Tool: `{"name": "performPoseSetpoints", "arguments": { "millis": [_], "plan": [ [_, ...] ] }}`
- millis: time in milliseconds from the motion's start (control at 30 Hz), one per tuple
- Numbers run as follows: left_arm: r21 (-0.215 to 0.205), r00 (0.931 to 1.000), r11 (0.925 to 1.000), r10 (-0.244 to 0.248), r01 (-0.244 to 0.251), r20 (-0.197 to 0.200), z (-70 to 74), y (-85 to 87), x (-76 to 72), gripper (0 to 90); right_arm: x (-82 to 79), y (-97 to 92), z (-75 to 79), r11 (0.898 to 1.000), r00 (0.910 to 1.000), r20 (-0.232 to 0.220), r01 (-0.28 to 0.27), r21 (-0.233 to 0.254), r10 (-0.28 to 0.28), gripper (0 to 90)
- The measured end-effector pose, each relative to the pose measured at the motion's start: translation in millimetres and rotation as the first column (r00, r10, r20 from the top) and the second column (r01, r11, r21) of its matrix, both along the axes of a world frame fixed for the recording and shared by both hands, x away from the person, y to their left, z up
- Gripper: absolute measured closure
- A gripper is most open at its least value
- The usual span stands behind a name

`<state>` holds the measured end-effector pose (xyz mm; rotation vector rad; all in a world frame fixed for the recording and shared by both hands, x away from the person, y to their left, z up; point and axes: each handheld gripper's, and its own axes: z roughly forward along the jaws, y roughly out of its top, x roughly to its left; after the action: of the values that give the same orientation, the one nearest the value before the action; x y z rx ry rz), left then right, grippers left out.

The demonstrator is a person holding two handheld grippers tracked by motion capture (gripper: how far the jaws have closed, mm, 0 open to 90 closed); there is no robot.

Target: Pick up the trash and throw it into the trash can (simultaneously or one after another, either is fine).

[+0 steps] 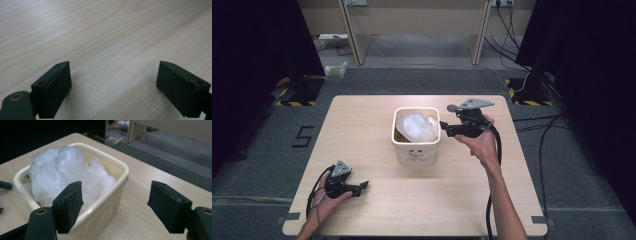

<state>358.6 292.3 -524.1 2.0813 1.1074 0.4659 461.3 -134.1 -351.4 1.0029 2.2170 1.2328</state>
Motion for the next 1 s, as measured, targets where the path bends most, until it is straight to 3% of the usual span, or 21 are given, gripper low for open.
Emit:
{"name": "performPoseSetpoints", "arguments": {
  "millis": [667,1000],
  "plan": [
    [0.0,1.0,1.0,0.0,0.0,0.0,0.0,0.0,0.0,11.6,-8.3,-25.9,-15.1,0.998,0.9984,-0.009,0.055,-0.005,-0.055,27.3],
    [0.0,1.0,1.0,-0.001,0.001,-0.001,0.1,0.1,0.0,11.6,-10.5,-36.2,-27.6,0.997,0.997,-0.023,0.074,-0.032,-0.074,26.8]
  ]
}}
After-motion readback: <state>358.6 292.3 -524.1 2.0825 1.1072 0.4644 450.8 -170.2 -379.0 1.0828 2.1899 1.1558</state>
